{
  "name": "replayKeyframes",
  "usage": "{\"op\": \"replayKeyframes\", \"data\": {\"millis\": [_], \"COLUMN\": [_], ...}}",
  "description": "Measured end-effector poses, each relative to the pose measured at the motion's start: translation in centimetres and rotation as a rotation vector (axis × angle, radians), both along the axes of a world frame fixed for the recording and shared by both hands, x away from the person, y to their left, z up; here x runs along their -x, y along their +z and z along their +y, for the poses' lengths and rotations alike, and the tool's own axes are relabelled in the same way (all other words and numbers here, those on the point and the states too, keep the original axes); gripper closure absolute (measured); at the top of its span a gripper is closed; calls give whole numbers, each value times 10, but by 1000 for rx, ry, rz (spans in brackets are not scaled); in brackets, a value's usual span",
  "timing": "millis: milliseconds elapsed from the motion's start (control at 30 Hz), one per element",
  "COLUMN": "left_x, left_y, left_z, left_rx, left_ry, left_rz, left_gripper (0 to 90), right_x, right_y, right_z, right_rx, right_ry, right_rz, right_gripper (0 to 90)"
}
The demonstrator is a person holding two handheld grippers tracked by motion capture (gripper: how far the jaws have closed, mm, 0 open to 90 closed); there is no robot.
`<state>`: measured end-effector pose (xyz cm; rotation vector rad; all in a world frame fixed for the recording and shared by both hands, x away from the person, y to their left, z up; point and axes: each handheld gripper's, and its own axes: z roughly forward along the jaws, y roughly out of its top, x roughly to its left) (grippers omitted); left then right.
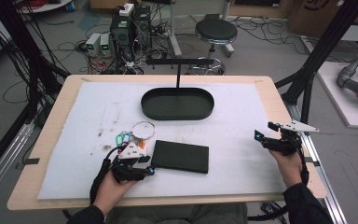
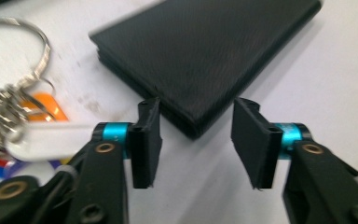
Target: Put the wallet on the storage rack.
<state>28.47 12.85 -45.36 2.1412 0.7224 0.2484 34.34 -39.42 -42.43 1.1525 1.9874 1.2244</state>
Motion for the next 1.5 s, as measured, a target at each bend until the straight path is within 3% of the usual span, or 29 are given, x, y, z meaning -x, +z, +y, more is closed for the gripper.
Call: {"op": "replayKeyframes", "data": {"millis": [133,200,333,400,633,667,867,967,1000,1033,1100,1133,1333,1500], "left_x": [0,1,0,-1,-2,-2,-2,-3,-3,-4,-5,-7,-10,-13], "left_y": [0,1,2,2,5,8,18,22,23,24,26,28,30,31], "left_z": [-2,-2,-3,-2,-2,-2,-4,-5,-5,-5,-5,-4,-3,-2], "left_rx": [-26,-31,-42,-40,-31,-12,43,84,97,106,125,153,201,242], "left_ry": [16,29,25,25,8,0,-14,-16,-13,-14,-7,1,9,19], "left_rz": [-18,-25,-28,-22,-16,-14,10,43,47,52,64,73,97,118], "left_gripper": [595,697,738,793,822,836,858,861,862,862,864,864,865,866], "right_x": [1,1,2,4,11,14,20,24,25,25,27,28,29,30], "right_y": [0,0,1,1,4,4,5,6,5,5,4,3,0,-6], "right_z": [0,1,3,10,33,40,56,63,67,67,74,76,88,108], "right_rx": [-2,0,2,-7,0,0,4,9,15,15,22,27,49,108], "right_ry": [2,1,18,57,168,210,306,361,401,401,451,465,536,608], "right_rz": [-2,-1,-1,-4,-33,-44,-63,-72,-74,-74,-67,-62,-49,-33], "right_gripper": [252,252,252,259,273,275,274,274,274,274,274,274,274,331]}}
